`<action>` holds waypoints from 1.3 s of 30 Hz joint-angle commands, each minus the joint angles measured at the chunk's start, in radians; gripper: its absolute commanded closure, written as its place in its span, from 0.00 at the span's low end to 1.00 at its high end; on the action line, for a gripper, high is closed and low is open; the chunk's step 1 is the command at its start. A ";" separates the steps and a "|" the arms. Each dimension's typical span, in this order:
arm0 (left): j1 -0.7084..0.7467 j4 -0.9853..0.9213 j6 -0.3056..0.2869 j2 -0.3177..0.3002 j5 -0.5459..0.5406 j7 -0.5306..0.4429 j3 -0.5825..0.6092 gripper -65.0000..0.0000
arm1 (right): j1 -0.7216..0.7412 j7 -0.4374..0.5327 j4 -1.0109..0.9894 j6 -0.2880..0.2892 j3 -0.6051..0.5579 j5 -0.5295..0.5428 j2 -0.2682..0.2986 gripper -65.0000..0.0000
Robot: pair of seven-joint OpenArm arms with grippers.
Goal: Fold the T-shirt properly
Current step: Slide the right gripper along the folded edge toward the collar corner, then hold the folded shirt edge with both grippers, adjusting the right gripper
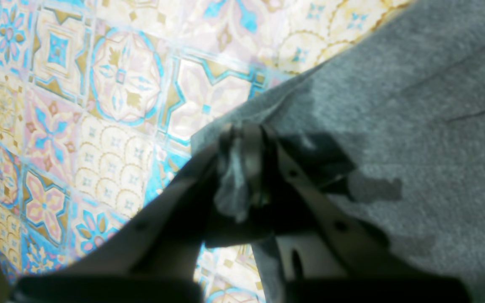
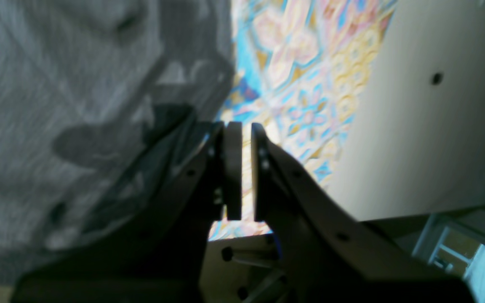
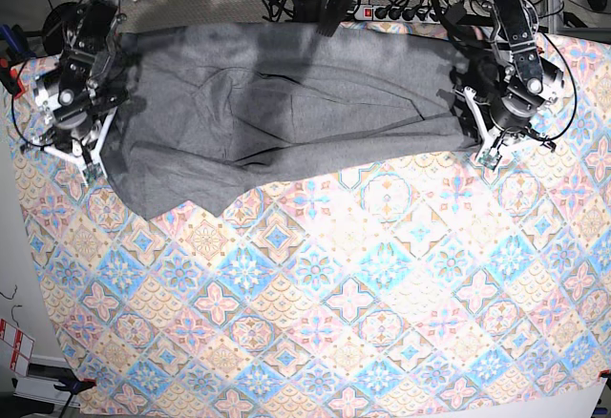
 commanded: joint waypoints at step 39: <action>-0.012 0.018 0.009 -0.003 -0.006 -0.015 -0.001 1.00 | 0.076 0.112 -0.201 -0.008 -0.121 0.002 -0.023 0.58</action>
